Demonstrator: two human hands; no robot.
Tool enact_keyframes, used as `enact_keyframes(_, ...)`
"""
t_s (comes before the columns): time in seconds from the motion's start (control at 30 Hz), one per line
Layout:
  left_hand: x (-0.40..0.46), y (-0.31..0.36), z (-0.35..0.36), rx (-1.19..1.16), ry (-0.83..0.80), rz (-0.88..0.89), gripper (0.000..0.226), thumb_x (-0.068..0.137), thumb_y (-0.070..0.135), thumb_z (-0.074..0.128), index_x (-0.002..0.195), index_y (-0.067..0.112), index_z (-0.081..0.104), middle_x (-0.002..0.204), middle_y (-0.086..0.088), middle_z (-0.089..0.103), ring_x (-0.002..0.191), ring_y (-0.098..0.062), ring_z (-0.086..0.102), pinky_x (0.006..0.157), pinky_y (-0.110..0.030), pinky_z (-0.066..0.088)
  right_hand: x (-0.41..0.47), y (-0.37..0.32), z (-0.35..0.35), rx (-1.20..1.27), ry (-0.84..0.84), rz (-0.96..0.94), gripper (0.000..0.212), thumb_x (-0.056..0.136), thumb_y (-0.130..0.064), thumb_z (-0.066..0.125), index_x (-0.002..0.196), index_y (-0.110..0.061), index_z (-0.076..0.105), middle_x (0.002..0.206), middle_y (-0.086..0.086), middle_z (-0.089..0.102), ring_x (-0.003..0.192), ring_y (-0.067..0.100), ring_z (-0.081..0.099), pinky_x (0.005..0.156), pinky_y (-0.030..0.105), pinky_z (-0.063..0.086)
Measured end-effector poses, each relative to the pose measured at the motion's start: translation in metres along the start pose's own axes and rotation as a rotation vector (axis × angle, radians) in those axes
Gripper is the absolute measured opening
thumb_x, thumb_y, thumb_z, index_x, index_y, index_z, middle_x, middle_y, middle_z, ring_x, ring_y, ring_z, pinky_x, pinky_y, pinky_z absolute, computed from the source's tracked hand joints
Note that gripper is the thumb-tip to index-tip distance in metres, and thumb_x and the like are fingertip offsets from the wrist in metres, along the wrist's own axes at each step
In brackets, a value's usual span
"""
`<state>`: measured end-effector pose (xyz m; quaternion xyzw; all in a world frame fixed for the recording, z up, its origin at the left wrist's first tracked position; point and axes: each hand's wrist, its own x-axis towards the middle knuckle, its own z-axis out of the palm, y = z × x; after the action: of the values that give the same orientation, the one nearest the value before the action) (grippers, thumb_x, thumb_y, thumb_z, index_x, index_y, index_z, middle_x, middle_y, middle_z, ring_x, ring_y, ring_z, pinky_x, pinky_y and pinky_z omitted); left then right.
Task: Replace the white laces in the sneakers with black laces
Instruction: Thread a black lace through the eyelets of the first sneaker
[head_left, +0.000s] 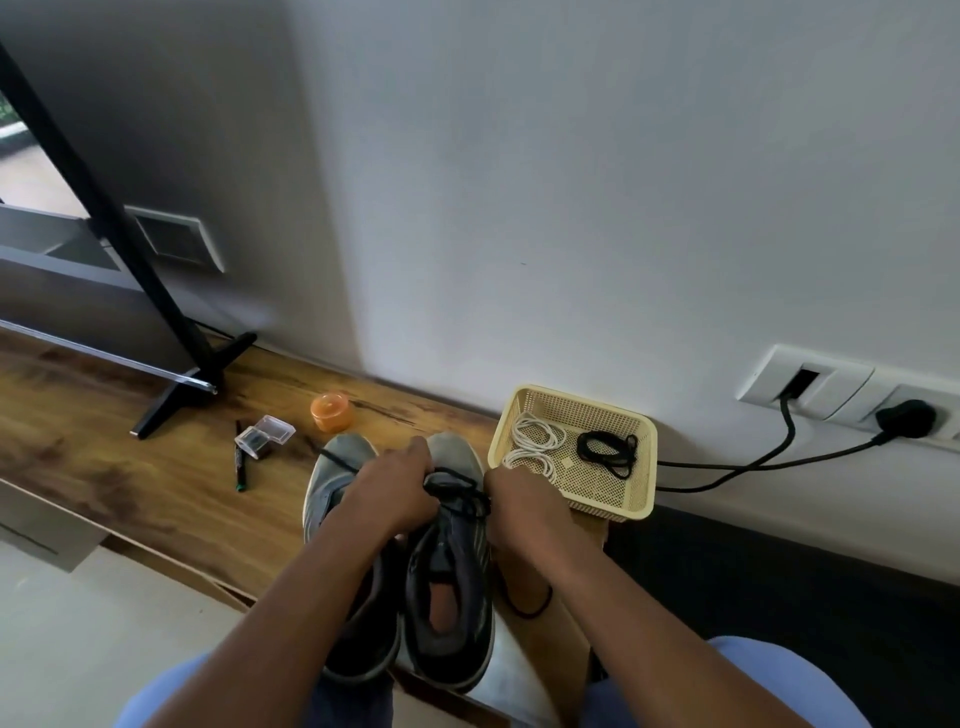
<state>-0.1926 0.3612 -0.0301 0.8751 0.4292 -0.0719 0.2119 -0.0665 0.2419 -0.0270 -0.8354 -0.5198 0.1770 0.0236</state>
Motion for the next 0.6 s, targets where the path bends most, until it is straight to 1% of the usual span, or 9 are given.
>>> enact_keyframes(0.07,0.000,-0.003,-0.005,-0.071,0.011,-0.013,0.021,0.087,0.019,0.069,0.102,0.028,0.058,0.091,0.007,0.063,0.087,-0.016,0.065,0.073,-0.031,0.055,-0.002,-0.001,0.005,0.012,0.029,0.002,0.023,0.096,-0.013,0.058,0.117,-0.007,0.065,0.114,0.015,0.067,0.108,0.036,0.066,0.082,0.042,0.054)
enact_keyframes(0.13,-0.001,-0.012,-0.018,-0.139,0.115,-0.051,0.014,0.085,0.018,0.072,0.085,0.030,0.067,0.080,0.012,0.064,0.084,-0.014,0.067,0.064,-0.025,0.047,-0.002,0.001,0.006,0.027,0.052,0.028,0.021,0.096,-0.016,0.059,0.115,-0.010,0.067,0.112,0.013,0.068,0.107,0.035,0.068,0.082,0.042,0.057)
enact_keyframes(0.17,-0.001,-0.020,-0.026,-0.178,0.195,-0.078,0.016,0.084,0.018,0.074,0.077,0.030,0.068,0.078,0.011,0.066,0.083,-0.015,0.068,0.064,-0.025,0.044,-0.001,0.004,0.004,0.031,0.051,0.051,0.020,0.096,-0.016,0.060,0.114,-0.011,0.067,0.110,0.012,0.068,0.106,0.035,0.068,0.081,0.040,0.056)
enact_keyframes(0.23,-0.004,-0.040,-0.044,-0.246,0.346,-0.162,0.020,0.084,0.014,0.075,0.072,0.029,0.068,0.080,0.004,0.070,0.080,-0.018,0.065,0.063,-0.026,0.039,-0.002,0.011,-0.005,0.035,0.029,0.100,0.016,0.093,-0.014,0.061,0.109,-0.012,0.067,0.107,0.010,0.069,0.103,0.033,0.069,0.076,0.037,0.054)
enact_keyframes(0.33,-0.014,-0.074,-0.061,-0.238,0.480,-0.322,0.011,0.079,0.014,0.073,0.071,0.020,0.068,0.072,-0.003,0.071,0.077,-0.027,0.066,0.067,-0.031,0.044,-0.007,0.023,-0.018,-0.009,-0.037,0.148,0.013,0.090,-0.008,0.062,0.101,-0.015,0.064,0.102,0.008,0.071,0.096,0.030,0.071,0.070,0.034,0.054)
enact_keyframes(0.37,-0.016,-0.083,-0.064,-0.216,0.492,-0.359,0.008,0.079,0.016,0.072,0.072,0.017,0.070,0.069,-0.006,0.070,0.077,-0.031,0.067,0.069,-0.033,0.046,-0.010,0.026,-0.021,-0.039,-0.066,0.161,0.017,0.090,-0.007,0.062,0.105,-0.014,0.064,0.103,0.008,0.069,0.097,0.030,0.070,0.069,0.034,0.053)
enact_keyframes(0.43,-0.020,-0.092,-0.064,-0.172,0.477,-0.432,0.013,0.083,0.017,0.068,0.070,0.013,0.068,0.068,-0.008,0.065,0.078,-0.033,0.064,0.071,-0.035,0.045,-0.013,0.031,-0.023,-0.096,-0.131,0.188,0.026,0.090,-0.006,0.063,0.115,-0.012,0.064,0.105,0.008,0.066,0.103,0.029,0.068,0.071,0.035,0.051)
enact_keyframes(0.53,-0.020,-0.095,-0.063,-0.141,0.433,-0.485,0.022,0.087,0.019,0.068,0.067,0.018,0.060,0.074,-0.005,0.055,0.083,-0.032,0.056,0.075,-0.034,0.040,-0.013,0.035,-0.020,-0.160,-0.229,0.190,0.029,0.090,-0.009,0.065,0.118,-0.011,0.065,0.089,0.003,0.055,0.107,0.029,0.065,0.076,0.035,0.050)
enact_keyframes(0.6,-0.020,-0.091,-0.063,-0.122,0.401,-0.414,0.008,0.084,0.025,0.074,0.078,0.022,0.069,0.087,-0.005,0.066,0.091,-0.032,0.061,0.076,-0.033,0.042,-0.013,0.032,-0.017,-0.174,-0.241,0.164,0.027,0.090,-0.014,0.067,0.117,-0.012,0.066,0.088,0.003,0.054,0.106,0.029,0.066,0.078,0.036,0.051)
